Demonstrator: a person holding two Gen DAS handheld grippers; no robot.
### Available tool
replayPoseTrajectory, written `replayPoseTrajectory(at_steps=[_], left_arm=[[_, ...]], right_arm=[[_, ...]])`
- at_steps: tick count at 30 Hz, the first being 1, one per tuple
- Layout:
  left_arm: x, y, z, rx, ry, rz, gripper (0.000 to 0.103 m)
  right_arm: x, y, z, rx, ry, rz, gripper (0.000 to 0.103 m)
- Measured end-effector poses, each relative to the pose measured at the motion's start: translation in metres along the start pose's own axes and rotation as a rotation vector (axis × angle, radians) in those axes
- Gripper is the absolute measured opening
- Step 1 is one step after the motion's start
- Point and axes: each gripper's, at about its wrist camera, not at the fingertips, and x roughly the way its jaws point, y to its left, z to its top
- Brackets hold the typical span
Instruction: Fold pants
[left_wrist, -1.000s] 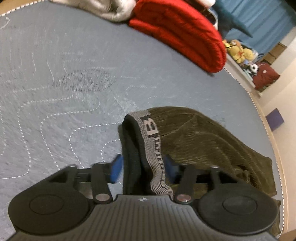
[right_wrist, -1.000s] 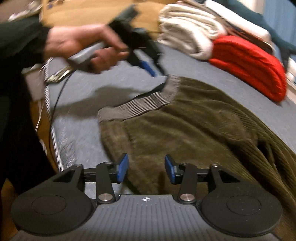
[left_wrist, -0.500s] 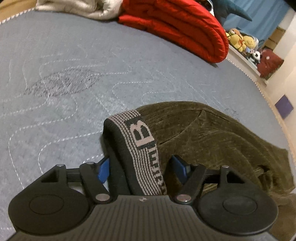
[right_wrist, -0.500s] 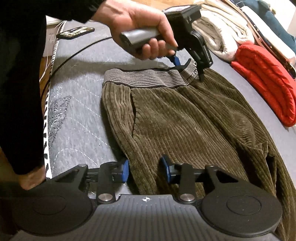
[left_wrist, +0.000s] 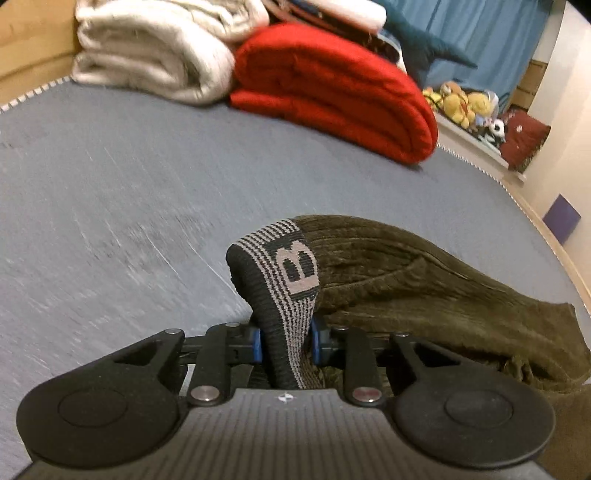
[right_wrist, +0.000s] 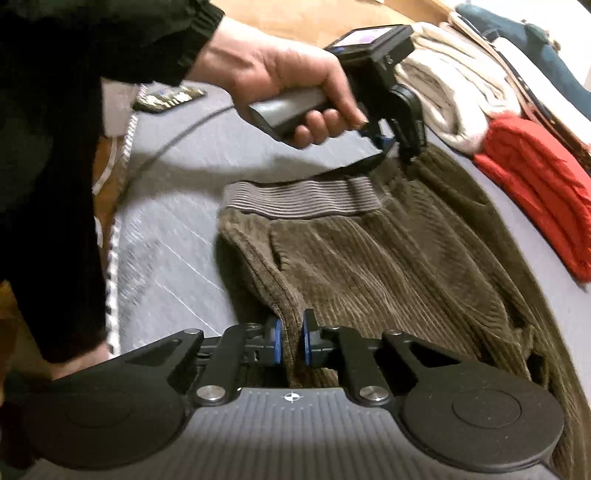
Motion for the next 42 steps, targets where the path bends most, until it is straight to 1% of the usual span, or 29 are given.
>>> replayPoseTrajectory(at_steps=[4,6,8,9,11,12,13,14,15,16,18,20,21,22,23,24,25,27,28,29,31,32,33,34,35,36,38,40,42], left_arm=[[-0.015,0.008,0.004,0.014,-0.030,0.068,0.025],[-0.009,0.010,-0.001,0.031,0.001,0.100,0.027],[0.005,0.012,-0.007,0.042,0.094,0.102,0.036],[0.010,0.012,-0.008,0.052,0.123,0.128,0.040],[0.006,0.012,-0.007,0.056,0.114,0.170,0.051],[0.001,0.010,-0.005,0.055,0.102,0.171,0.054],[-0.004,0.006,-0.003,0.063,0.090,0.175,0.058],[-0.008,0.001,-0.002,0.081,0.083,0.179,0.060],[-0.012,-0.005,-0.002,0.114,0.074,0.190,0.061],[-0.015,-0.012,-0.003,0.148,0.059,0.206,0.065],[-0.022,-0.021,-0.001,0.215,0.003,0.263,0.071],[-0.028,-0.022,0.002,0.229,-0.038,0.292,0.070],[-0.032,-0.023,0.004,0.209,-0.044,0.265,0.069],[-0.035,-0.023,0.004,0.183,-0.037,0.213,0.065],[-0.037,-0.022,0.005,0.161,-0.018,0.141,0.058],[-0.038,-0.025,0.004,0.157,0.006,0.063,0.053],[-0.040,-0.032,0.001,0.173,0.032,-0.010,0.047],[-0.040,-0.049,-0.008,0.262,0.093,-0.138,0.046],[-0.039,-0.059,-0.016,0.325,0.125,-0.185,0.044],[-0.038,-0.066,-0.024,0.379,0.153,-0.208,0.044],[-0.028,-0.079,-0.043,0.487,0.238,-0.215,0.044],[-0.019,-0.079,-0.052,0.516,0.298,-0.197,0.044],[-0.006,-0.078,-0.061,0.542,0.378,-0.153,0.044],[0.005,-0.077,-0.072,0.583,0.427,-0.106,0.045],[0.004,-0.078,-0.073,0.609,0.405,-0.115,0.044],[0.003,-0.080,-0.070,0.597,0.407,-0.113,0.044],[-0.002,-0.080,-0.059,0.533,0.360,-0.108,0.048],[-0.010,-0.078,-0.046,0.487,0.276,-0.117,0.051],[-0.015,-0.075,-0.031,0.434,0.180,-0.099,0.052]], right_arm=[[0.001,0.014,0.015,-0.030,-0.037,0.069,0.010],[0.005,0.019,0.021,-0.023,-0.051,0.104,0.010],[0.014,0.024,0.023,-0.034,-0.018,0.098,0.011],[0.019,0.025,0.023,-0.028,0.014,0.095,0.011],[0.025,0.028,0.019,-0.032,0.049,0.106,0.014],[0.023,0.029,0.018,-0.035,0.043,0.099,0.015],[0.019,0.029,0.018,-0.029,0.030,0.090,0.022],[0.013,0.026,0.018,-0.010,0.016,0.090,0.039],[0.006,0.021,0.019,0.022,-0.008,0.090,0.048],[-0.003,0.015,0.019,0.059,-0.039,0.082,0.061],[-0.016,0.001,0.017,0.133,-0.079,0.067,0.063],[-0.025,-0.015,0.011,0.221,-0.097,0.046,0.063],[-0.026,-0.023,0.007,0.257,-0.099,0.032,0.064],[-0.028,-0.030,0.003,0.293,-0.092,0.016,0.063],[-0.028,-0.035,-0.001,0.318,-0.079,-0.005,0.063],[-0.026,-0.040,-0.006,0.334,-0.053,-0.039,0.063],[-0.025,-0.044,-0.010,0.336,-0.018,-0.085,0.063],[-0.023,-0.053,-0.020,0.336,0.056,-0.176,0.063],[-0.024,-0.061,-0.027,0.354,0.085,-0.215,0.063],[-0.025,-0.068,-0.035,0.380,0.104,-0.242,0.063],[-0.029,-0.086,-0.050,0.437,0.145,-0.297,0.063],[-0.032,-0.096,-0.060,0.471,0.172,-0.323,0.065],[-0.034,-0.104,-0.069,0.502,0.200,-0.337,0.066],[-0.034,-0.111,-0.079,0.541,0.247,-0.342,0.071],[-0.032,-0.115,-0.088,0.568,0.296,-0.343,0.073],[-0.028,-0.119,-0.098,0.590,0.357,-0.355,0.073],[-0.025,-0.121,-0.112,0.610,0.423,-0.392,0.073],[-0.032,-0.123,-0.116,0.653,0.392,-0.387,0.073],[-0.044,-0.126,-0.115,0.682,0.354,-0.416,0.073]])
